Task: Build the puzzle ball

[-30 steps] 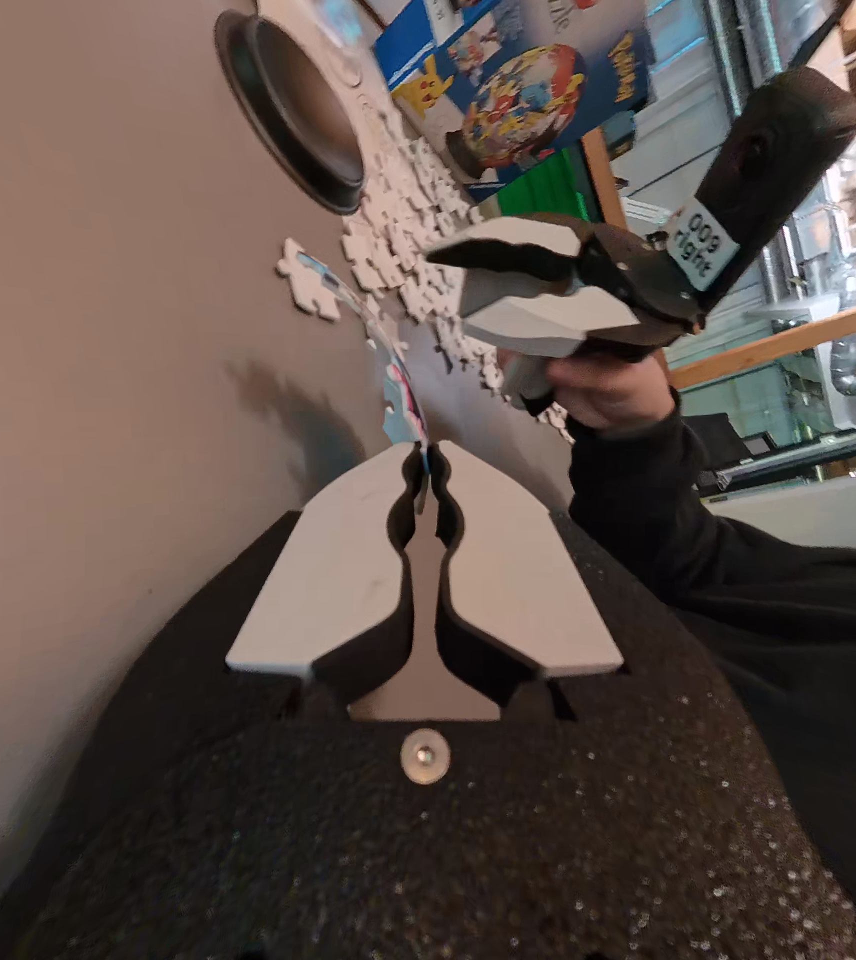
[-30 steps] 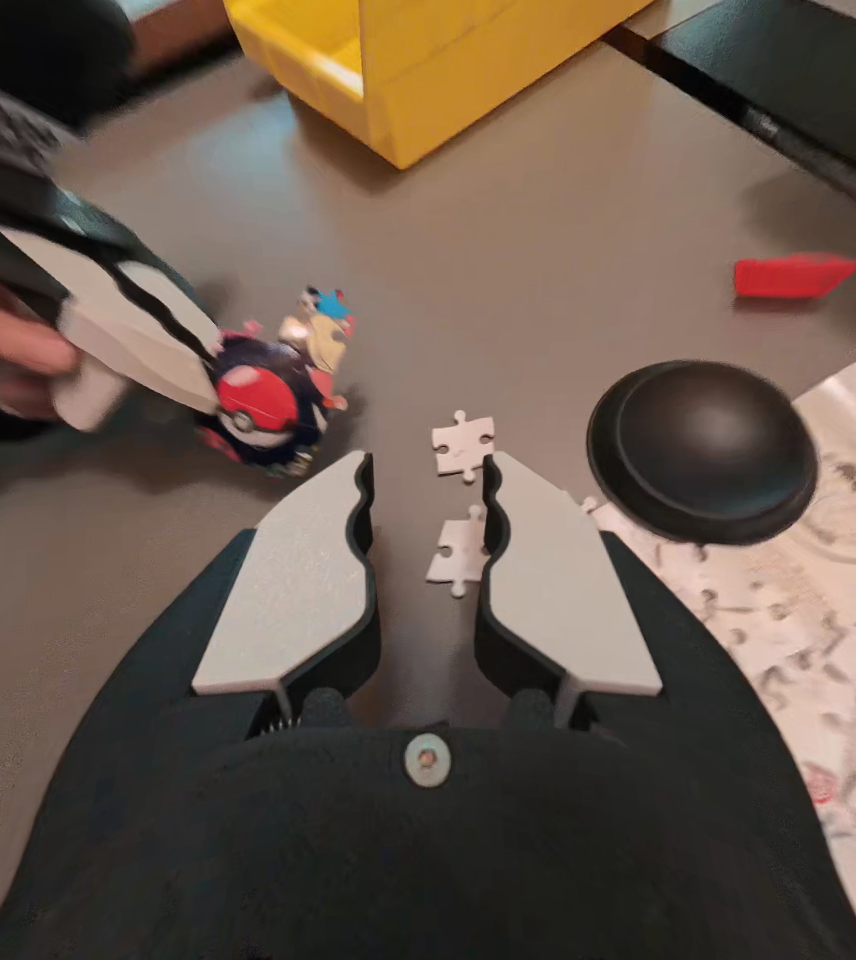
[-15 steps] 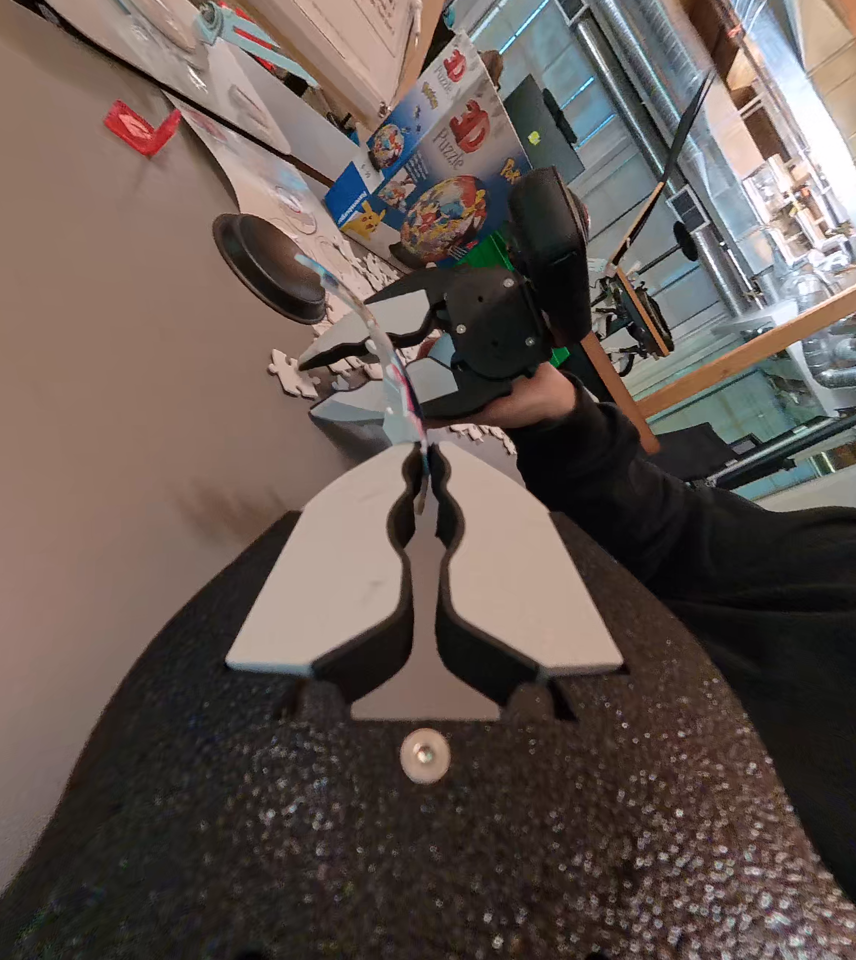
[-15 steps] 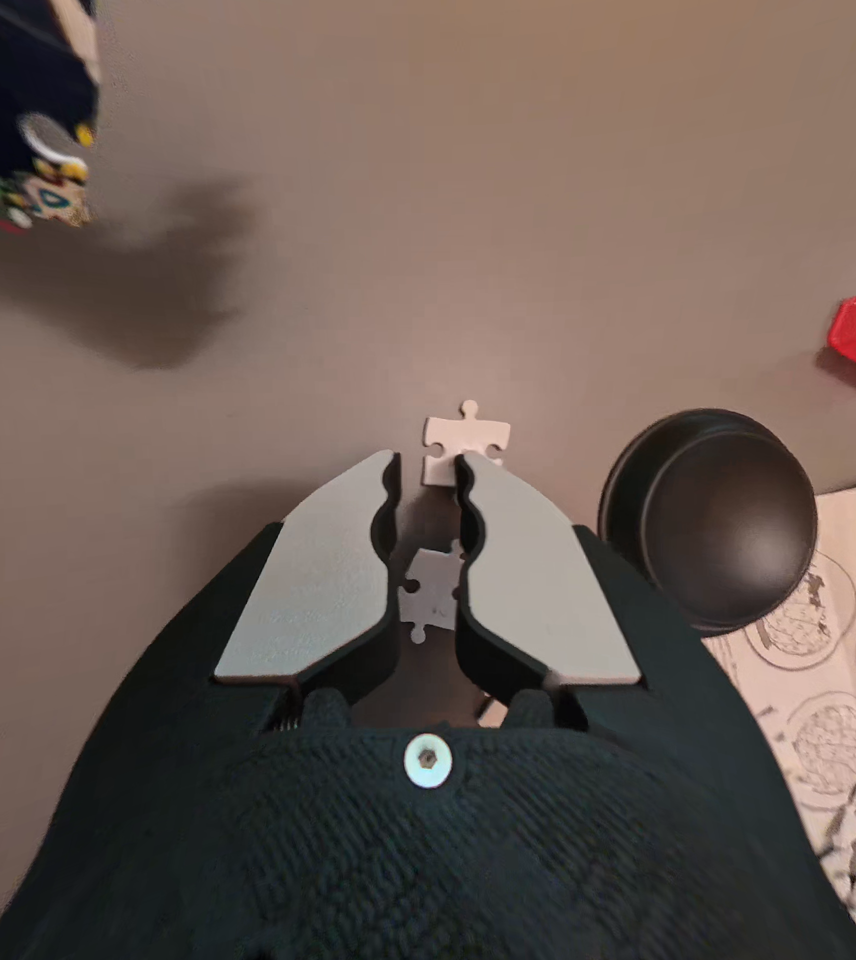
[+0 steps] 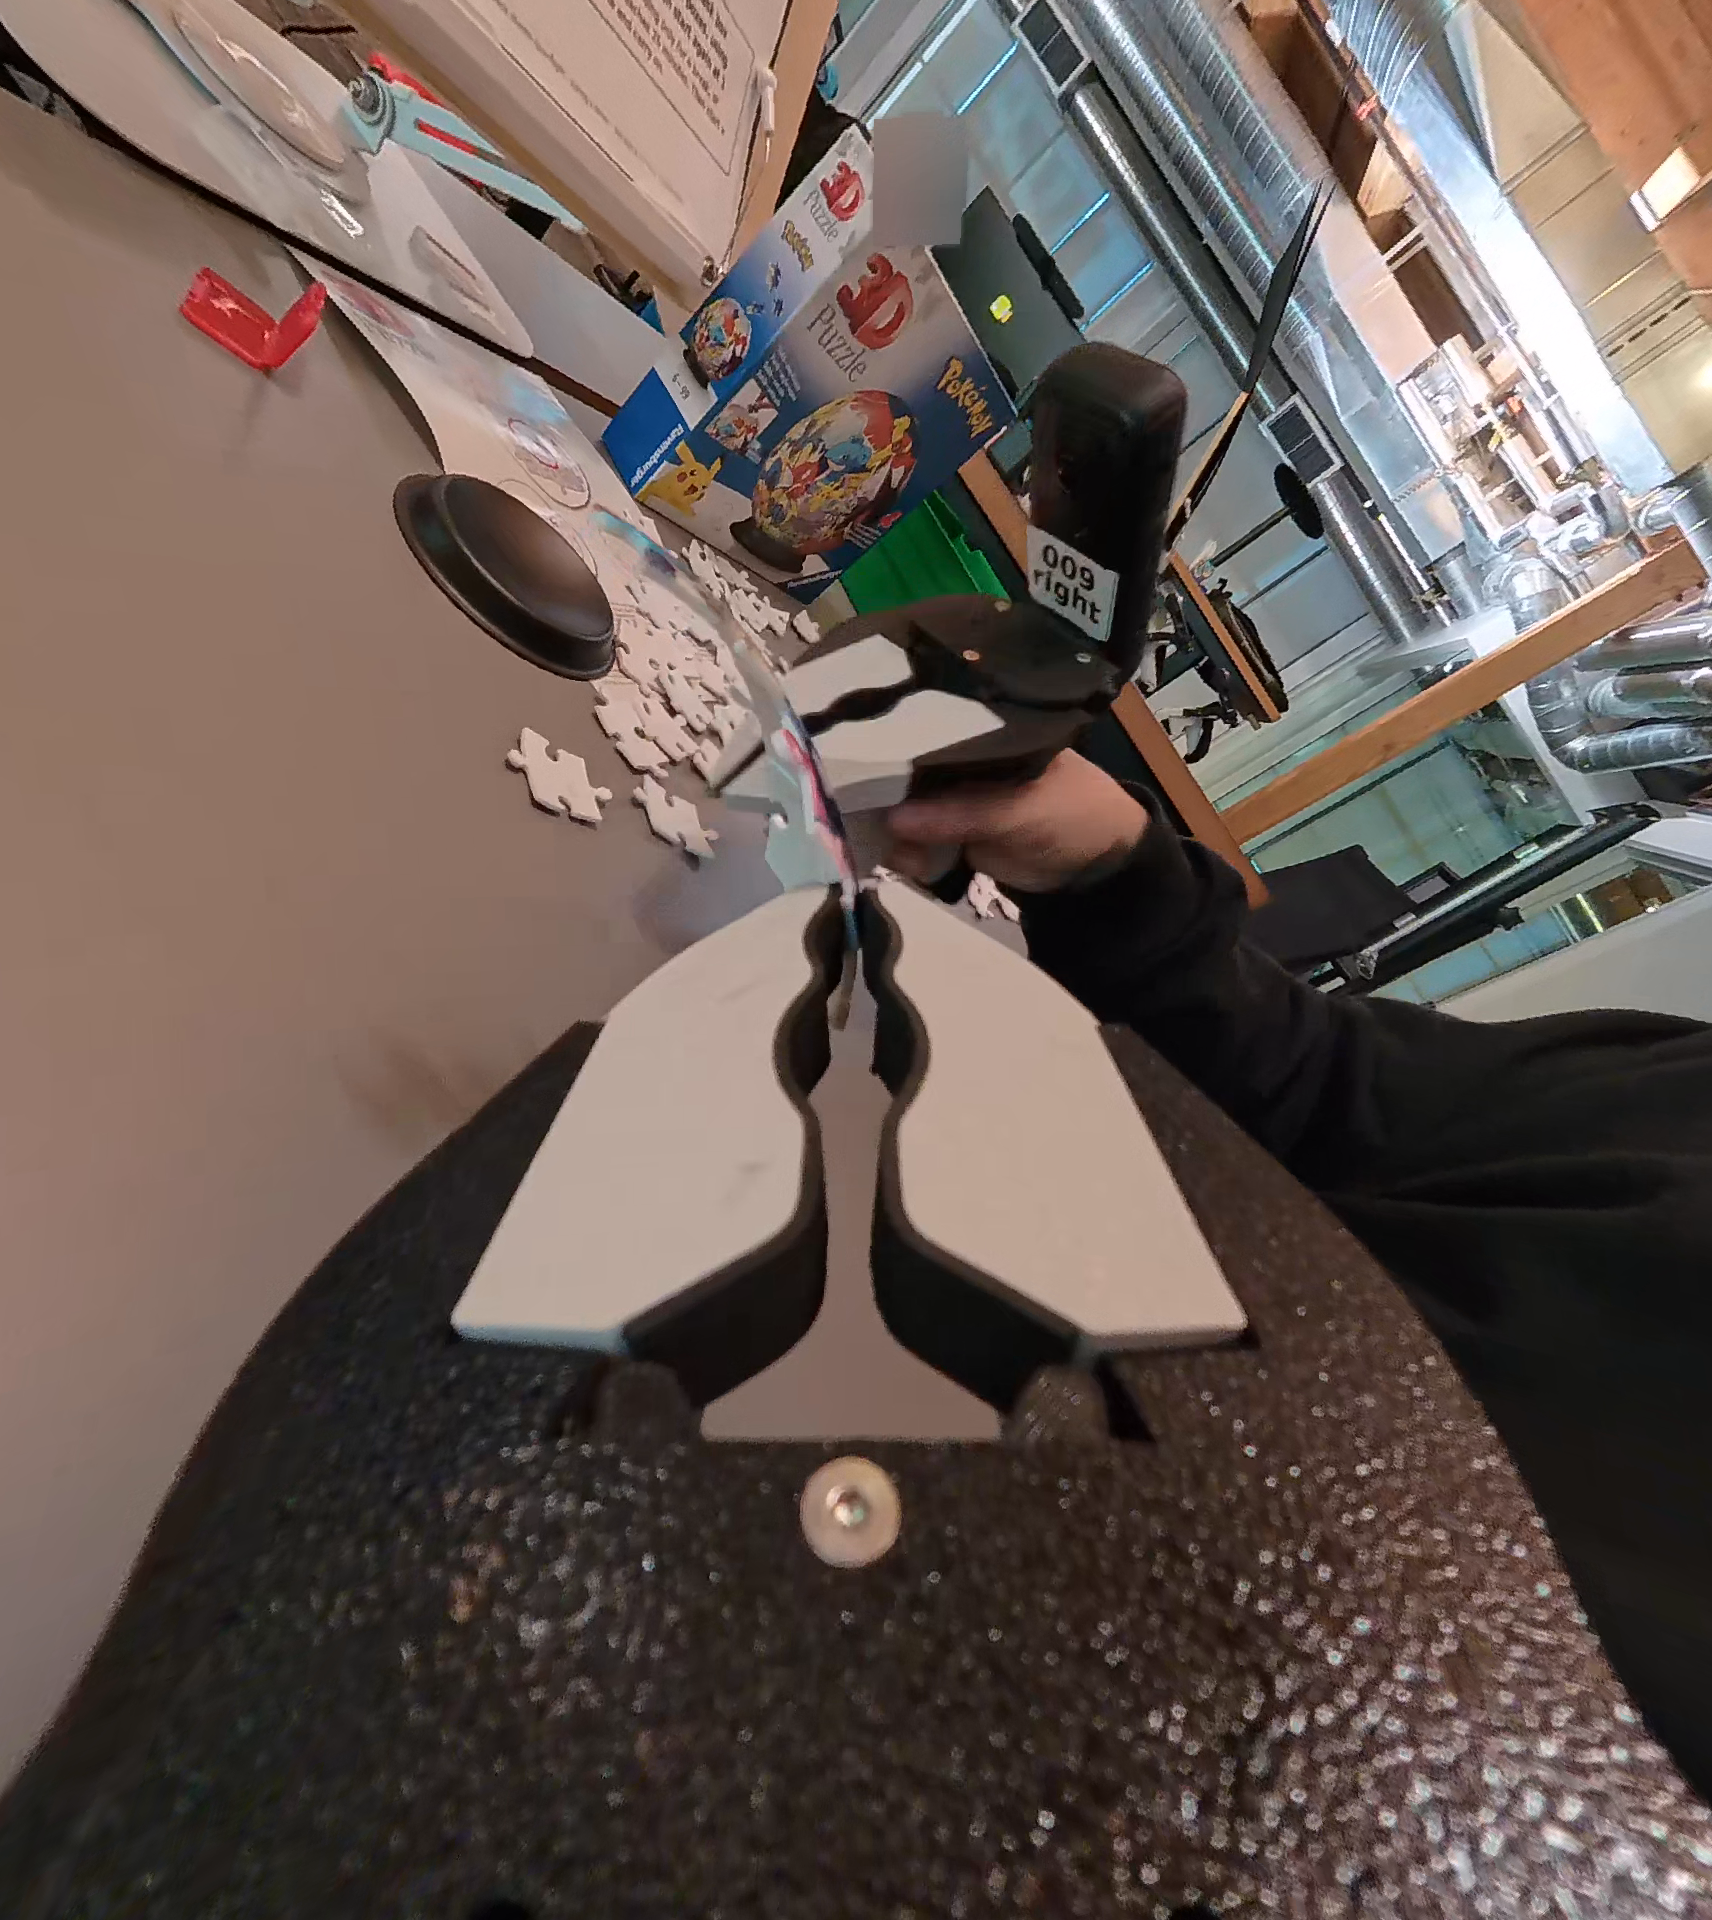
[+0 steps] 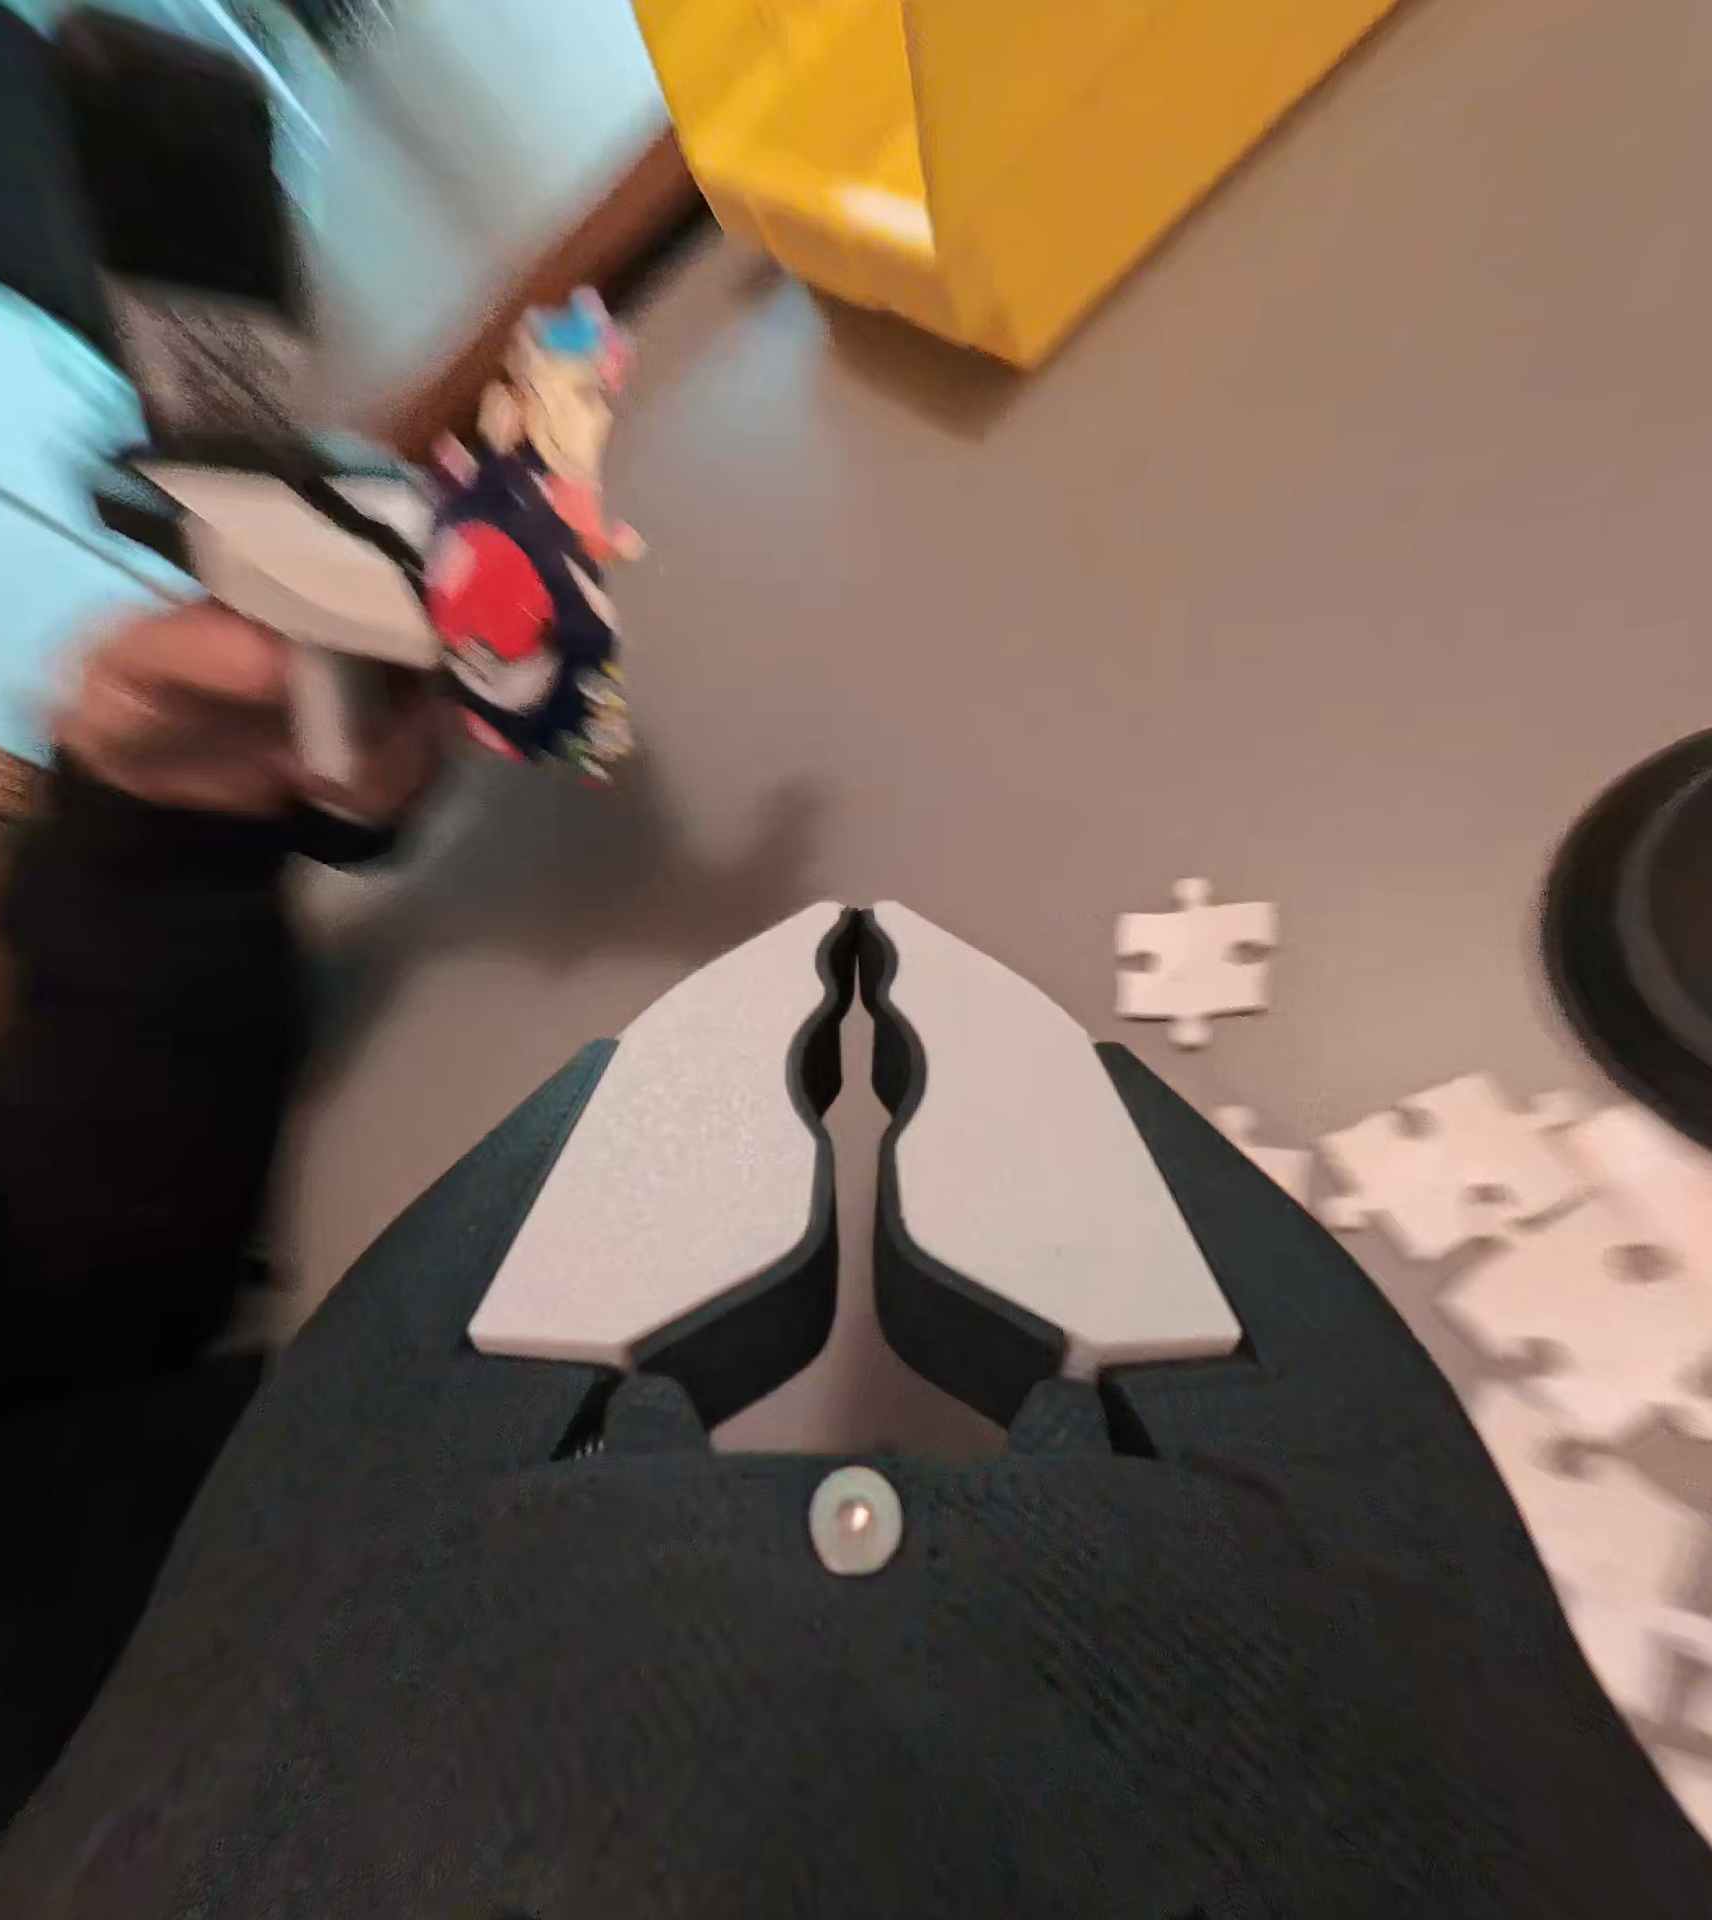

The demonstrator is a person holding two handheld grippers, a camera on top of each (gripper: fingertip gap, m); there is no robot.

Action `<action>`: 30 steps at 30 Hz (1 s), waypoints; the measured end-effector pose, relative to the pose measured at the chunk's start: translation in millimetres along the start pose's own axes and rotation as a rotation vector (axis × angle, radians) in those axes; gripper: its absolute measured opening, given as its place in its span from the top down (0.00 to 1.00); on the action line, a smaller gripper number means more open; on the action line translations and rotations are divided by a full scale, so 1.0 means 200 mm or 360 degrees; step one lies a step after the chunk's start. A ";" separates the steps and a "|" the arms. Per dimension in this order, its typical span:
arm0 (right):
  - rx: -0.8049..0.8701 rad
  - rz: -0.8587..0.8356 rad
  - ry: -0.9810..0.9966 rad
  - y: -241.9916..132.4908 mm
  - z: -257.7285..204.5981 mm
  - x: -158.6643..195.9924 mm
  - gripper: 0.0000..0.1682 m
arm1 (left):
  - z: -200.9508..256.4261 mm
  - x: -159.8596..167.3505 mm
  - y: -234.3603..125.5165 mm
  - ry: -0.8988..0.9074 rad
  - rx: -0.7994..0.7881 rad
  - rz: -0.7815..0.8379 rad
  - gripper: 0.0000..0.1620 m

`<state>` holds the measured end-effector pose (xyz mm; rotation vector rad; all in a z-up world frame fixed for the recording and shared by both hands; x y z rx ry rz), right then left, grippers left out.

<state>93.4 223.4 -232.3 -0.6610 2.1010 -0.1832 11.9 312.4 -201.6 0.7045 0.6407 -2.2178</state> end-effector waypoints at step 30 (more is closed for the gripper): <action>0.0211 -0.1731 -0.1500 0.02 0.35 0.09 0.81 | -0.02 0.02 0.00 -0.0040 0.0018 -0.0034 0.99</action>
Point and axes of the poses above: each gripper's, where its closed fingertips meet, y out along the fingers, x out of its underside, z = x × y across the jaws, the point moved 2 cm from there along -y, back along the fingers, and after that the axes turned 11 degrees about -x, right-handed, at the moved point
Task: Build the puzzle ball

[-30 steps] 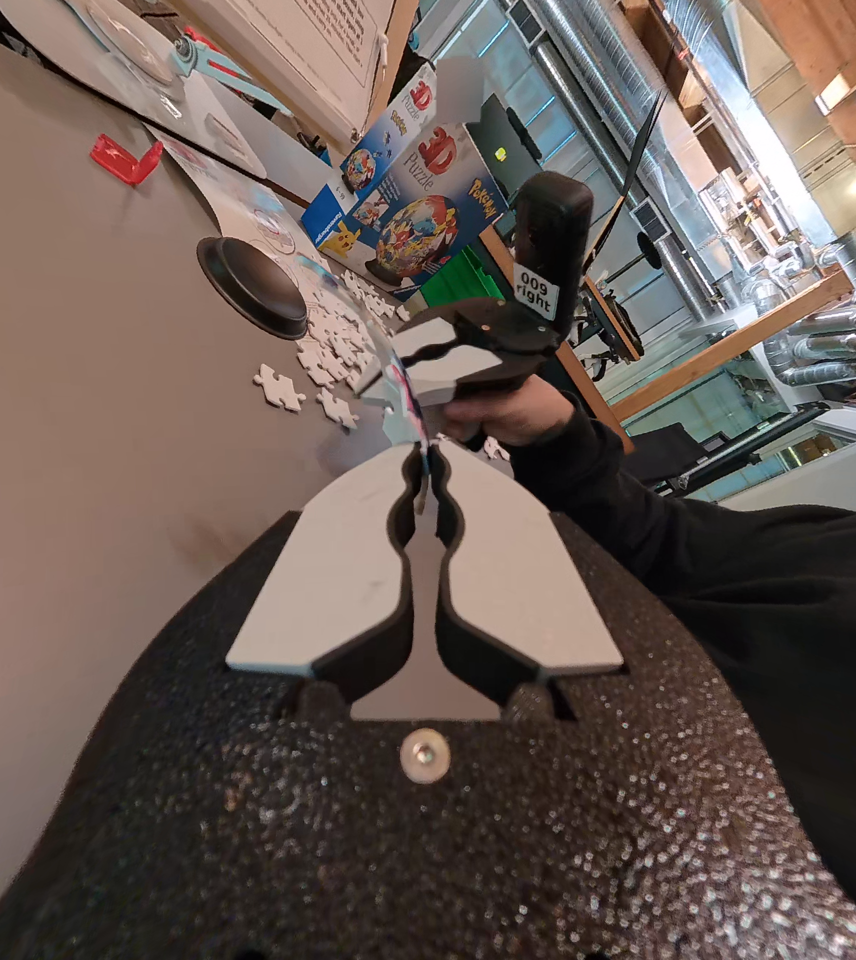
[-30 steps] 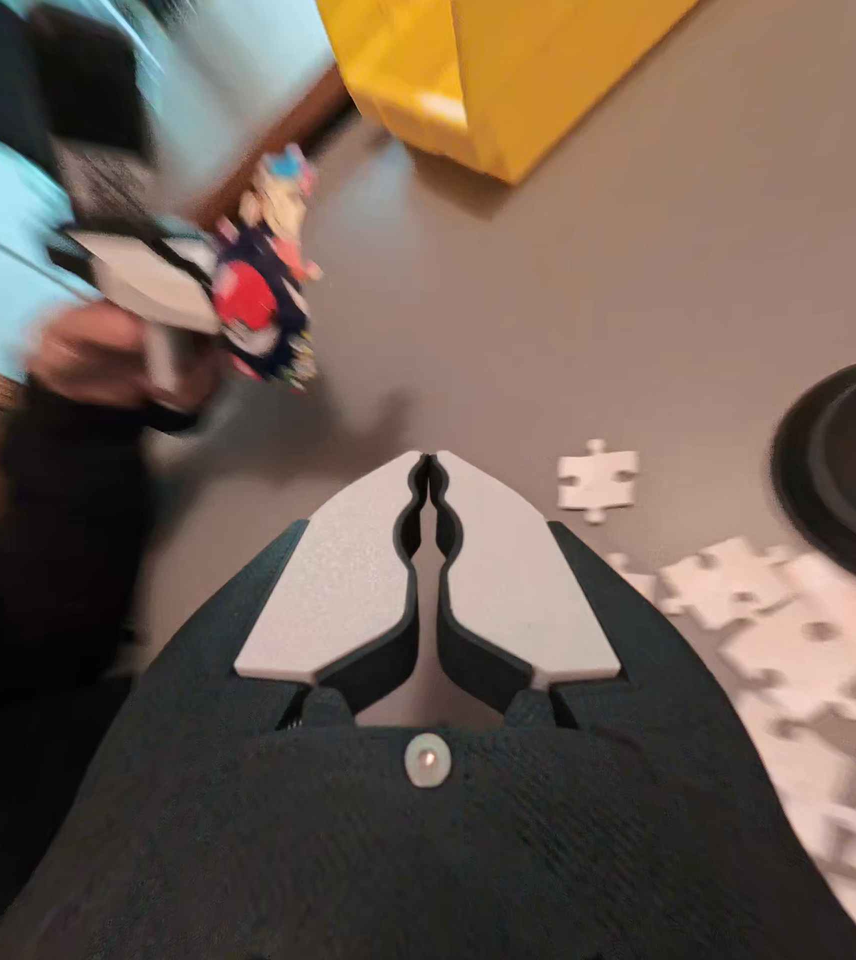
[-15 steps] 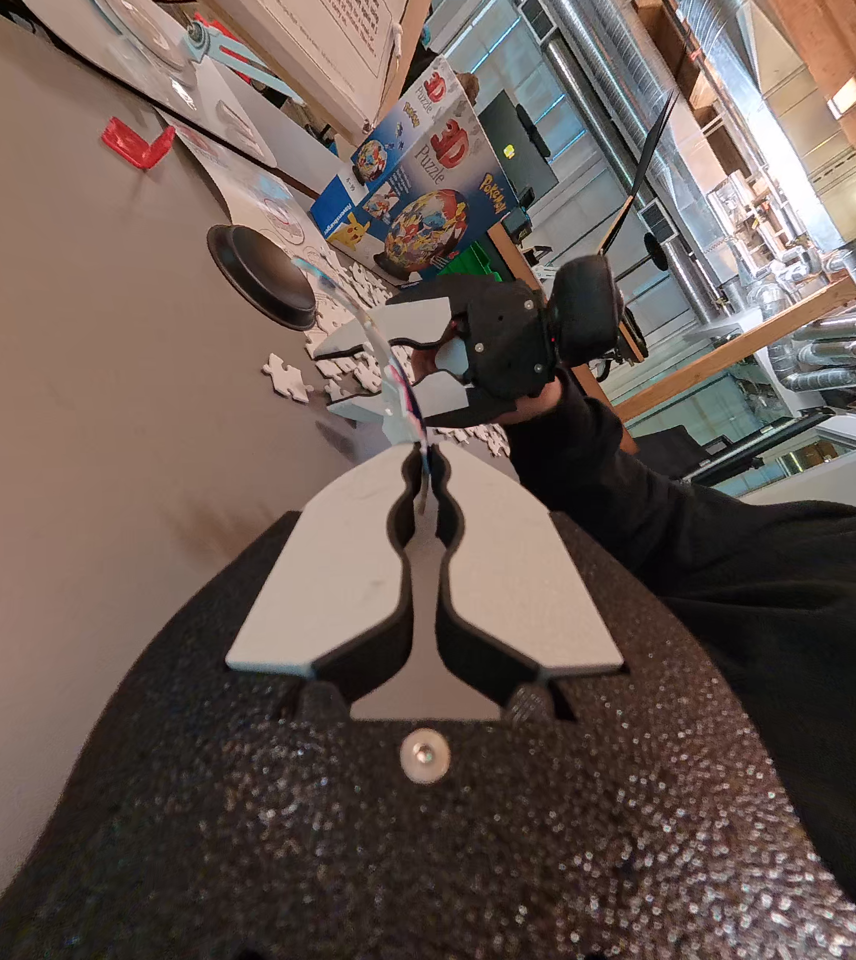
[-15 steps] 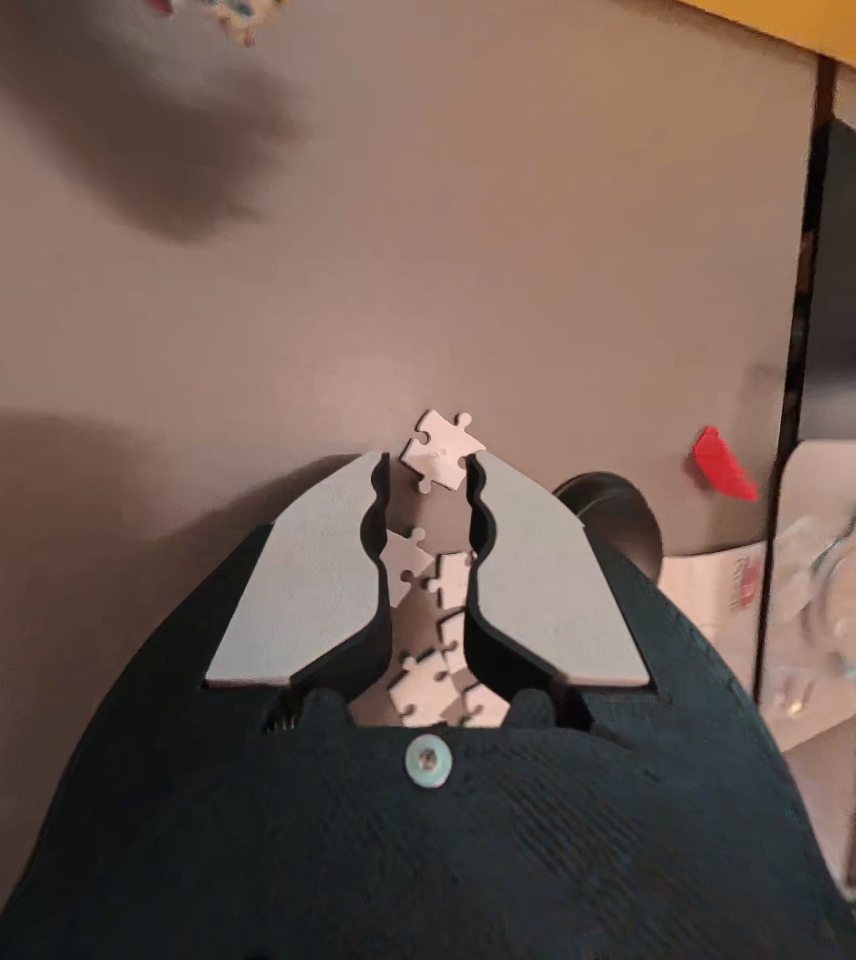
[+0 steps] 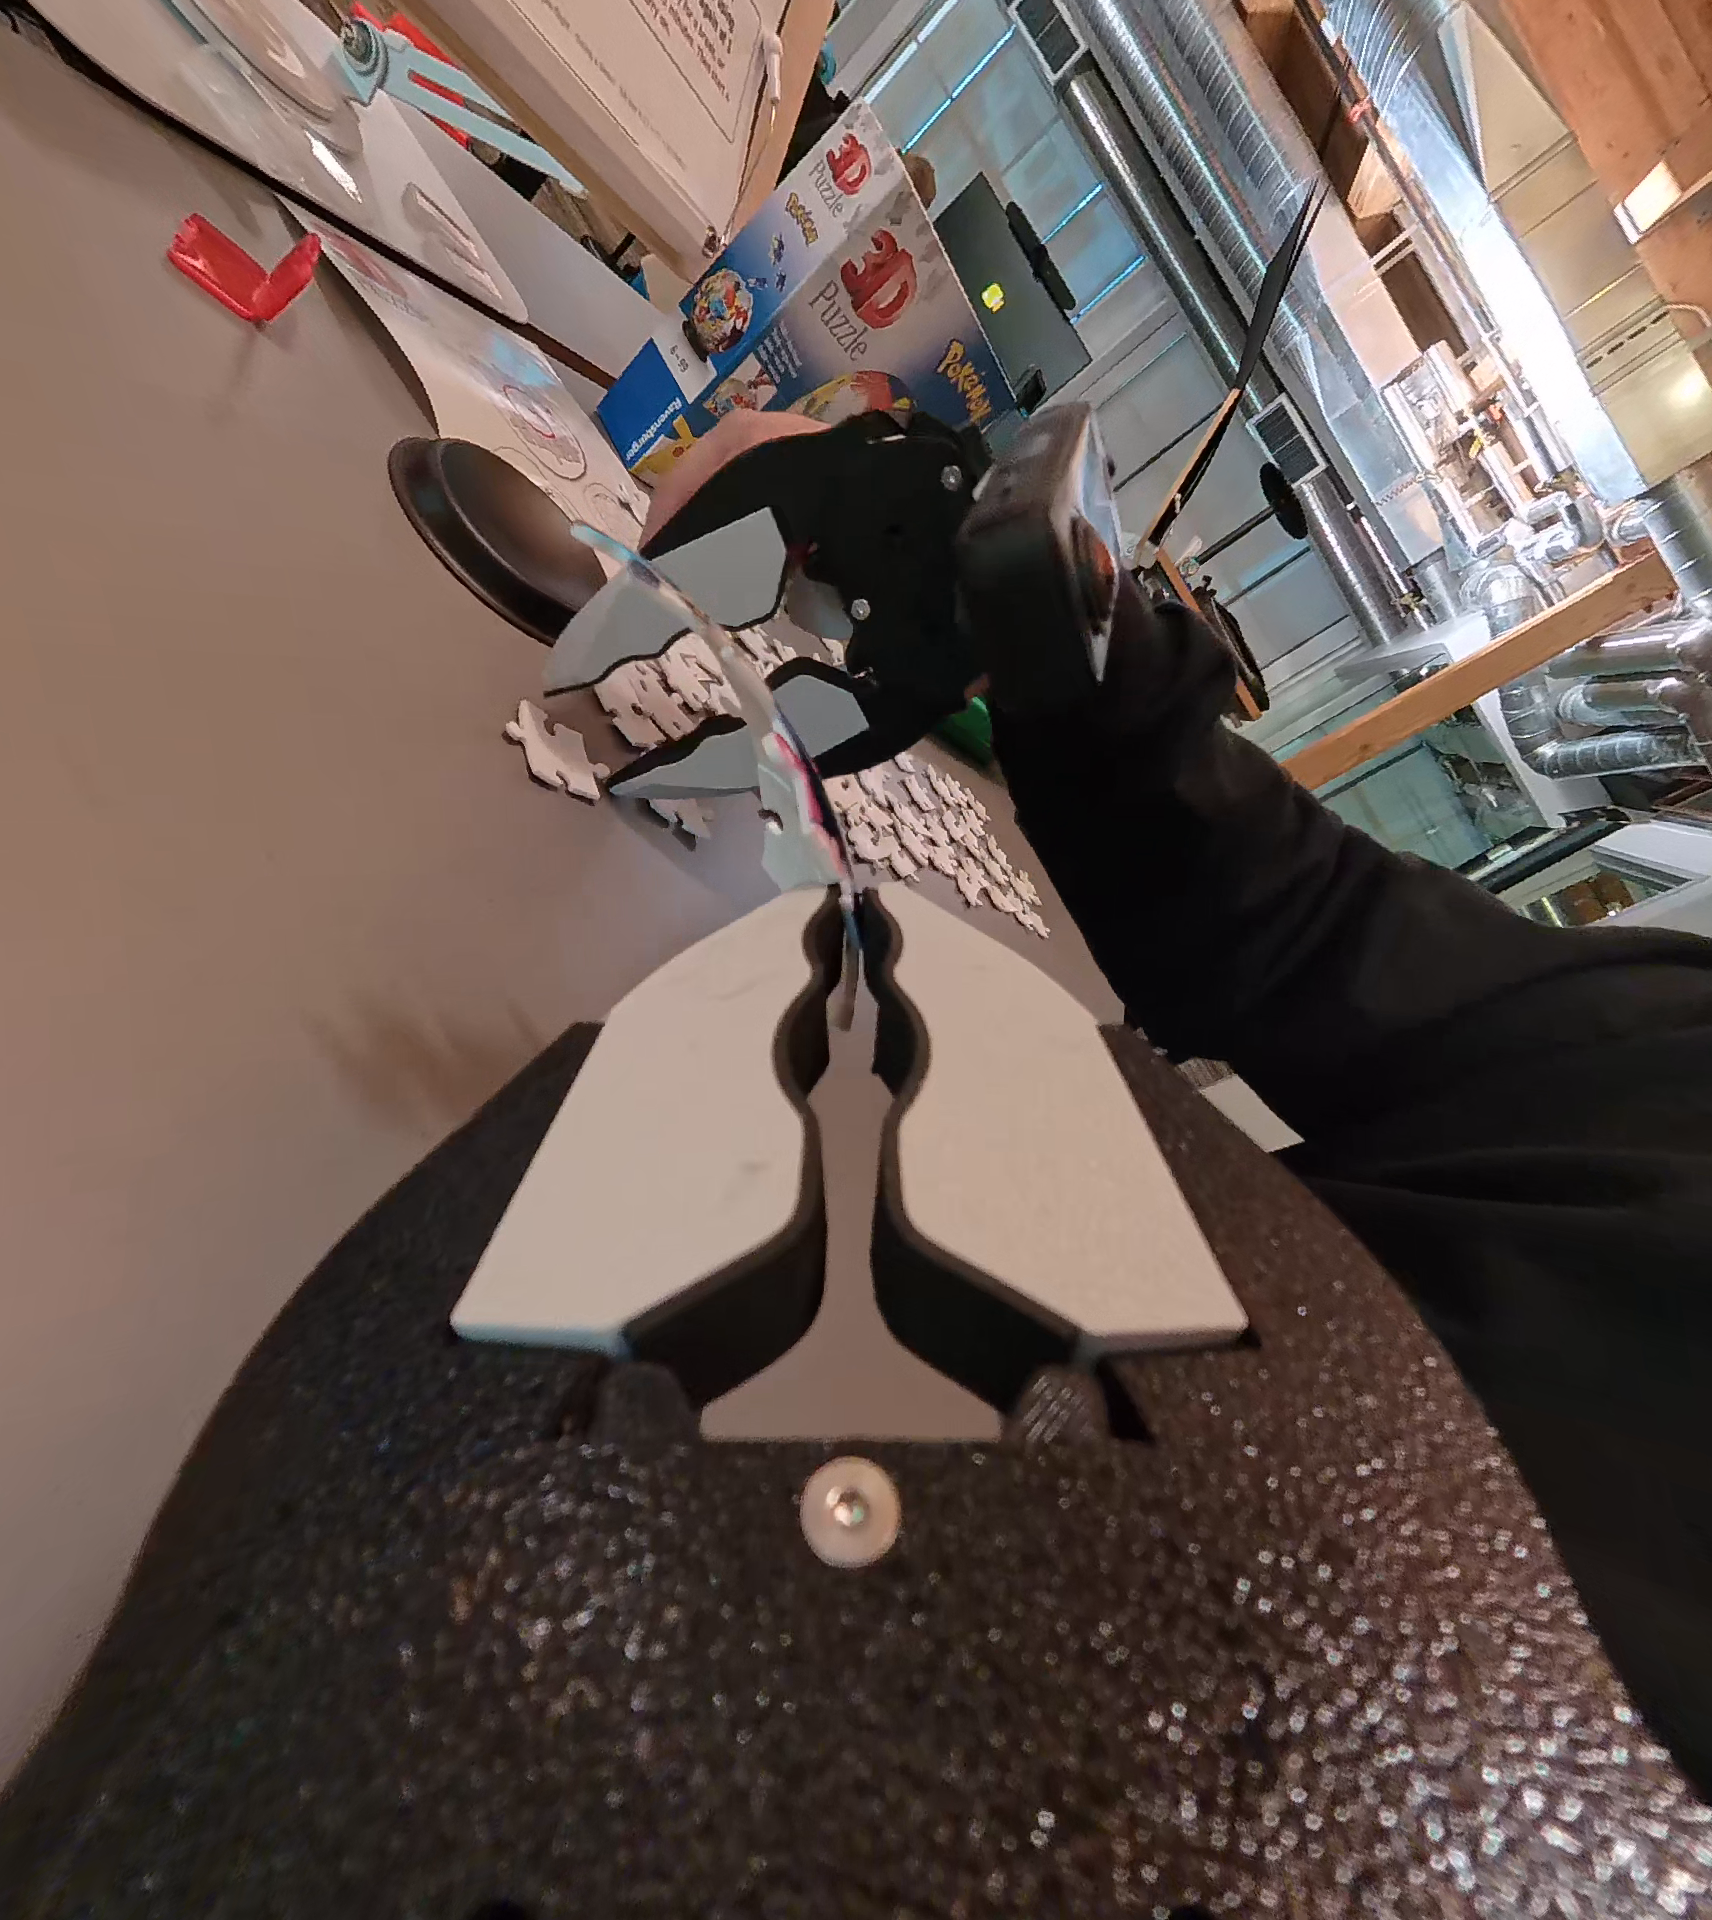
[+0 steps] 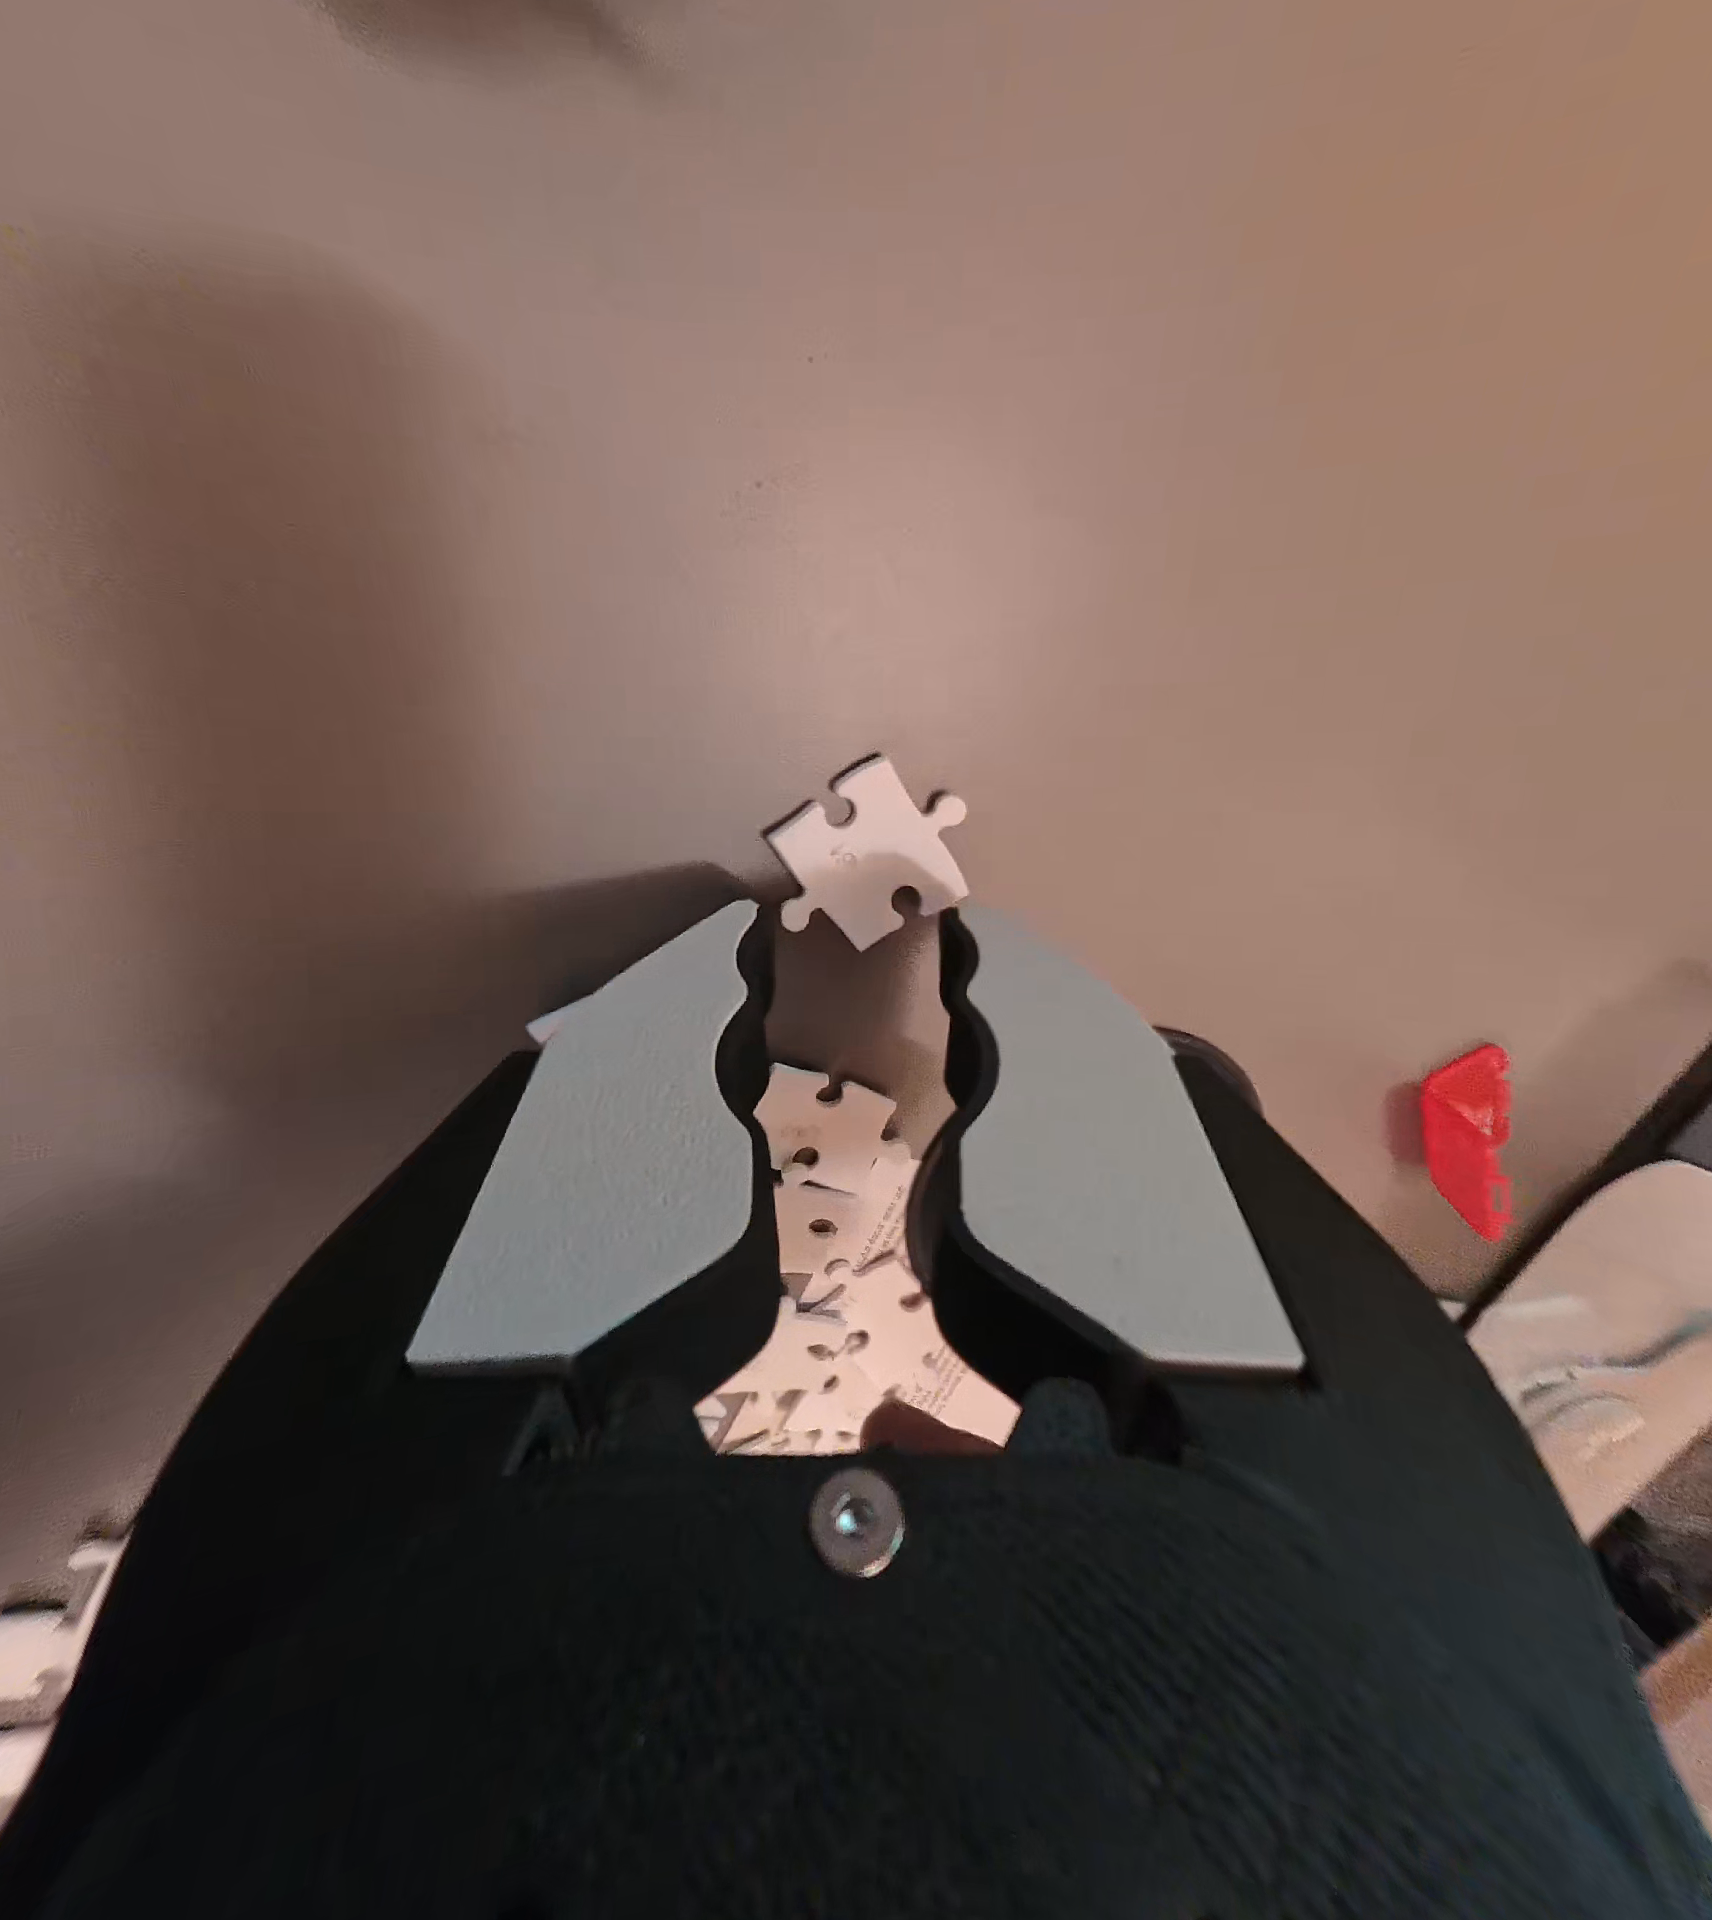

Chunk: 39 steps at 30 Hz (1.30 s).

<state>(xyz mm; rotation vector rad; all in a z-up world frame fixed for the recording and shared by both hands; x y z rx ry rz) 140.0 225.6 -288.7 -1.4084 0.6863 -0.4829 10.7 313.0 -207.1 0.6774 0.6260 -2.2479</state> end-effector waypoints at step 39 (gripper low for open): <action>-0.0107 0.0254 0.0337 0.02 0.01 -0.03 0.89 | -0.02 -0.01 -0.02 -0.0053 0.0042 0.0032 0.99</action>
Point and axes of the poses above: each gripper's, where its closed fingertips meet, y out along the fingers, x out of its underside, z = x × y across the jaws, the point moved 2 cm from there along -y, back along the fingers, and after that the axes turned 11 degrees about -x, right-handed, at the moved point
